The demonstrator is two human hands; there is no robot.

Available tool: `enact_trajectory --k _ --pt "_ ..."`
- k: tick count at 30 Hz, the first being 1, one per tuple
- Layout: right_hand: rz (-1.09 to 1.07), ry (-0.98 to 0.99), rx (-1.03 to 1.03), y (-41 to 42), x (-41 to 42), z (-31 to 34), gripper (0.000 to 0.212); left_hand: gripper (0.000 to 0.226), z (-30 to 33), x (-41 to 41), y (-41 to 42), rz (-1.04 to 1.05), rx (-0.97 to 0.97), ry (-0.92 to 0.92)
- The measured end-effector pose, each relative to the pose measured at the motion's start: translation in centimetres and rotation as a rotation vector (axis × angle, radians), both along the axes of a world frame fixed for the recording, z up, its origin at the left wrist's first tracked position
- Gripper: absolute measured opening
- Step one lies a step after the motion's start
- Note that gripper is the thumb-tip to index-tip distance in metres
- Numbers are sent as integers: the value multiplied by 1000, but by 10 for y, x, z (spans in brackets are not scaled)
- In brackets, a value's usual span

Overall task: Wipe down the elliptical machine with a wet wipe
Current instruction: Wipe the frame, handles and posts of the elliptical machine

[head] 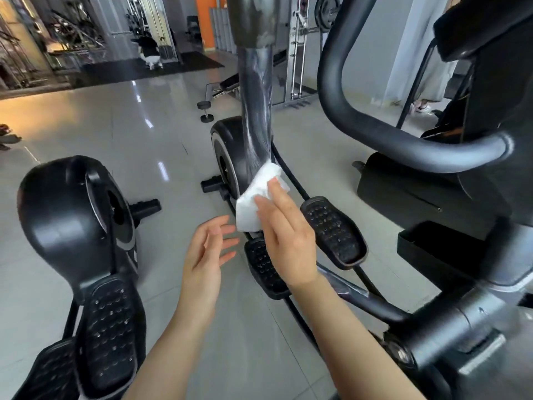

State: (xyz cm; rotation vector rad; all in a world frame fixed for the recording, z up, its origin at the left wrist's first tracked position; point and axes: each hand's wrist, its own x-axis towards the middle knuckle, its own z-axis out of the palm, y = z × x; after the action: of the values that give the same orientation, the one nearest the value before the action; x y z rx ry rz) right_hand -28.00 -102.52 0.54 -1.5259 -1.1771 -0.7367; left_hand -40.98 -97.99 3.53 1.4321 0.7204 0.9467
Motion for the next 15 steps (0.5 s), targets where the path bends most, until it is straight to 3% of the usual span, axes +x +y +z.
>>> enact_trajectory --k 3,9,12,15 --pt "-41 126 -78 -19 -8 -40 23 25 -7 -2 -4 -3 -19 35" --pt "-185 166 -291 -70 1 -69 30 24 -28 -4 -12 9 -97 83" --pt "-208 221 -265 -52 -3 -45 37 25 -36 -6 -15 10 -141 102" --pt "-146 299 -101 -13 -13 1 34 26 -34 -10 -9 22 -141 97"
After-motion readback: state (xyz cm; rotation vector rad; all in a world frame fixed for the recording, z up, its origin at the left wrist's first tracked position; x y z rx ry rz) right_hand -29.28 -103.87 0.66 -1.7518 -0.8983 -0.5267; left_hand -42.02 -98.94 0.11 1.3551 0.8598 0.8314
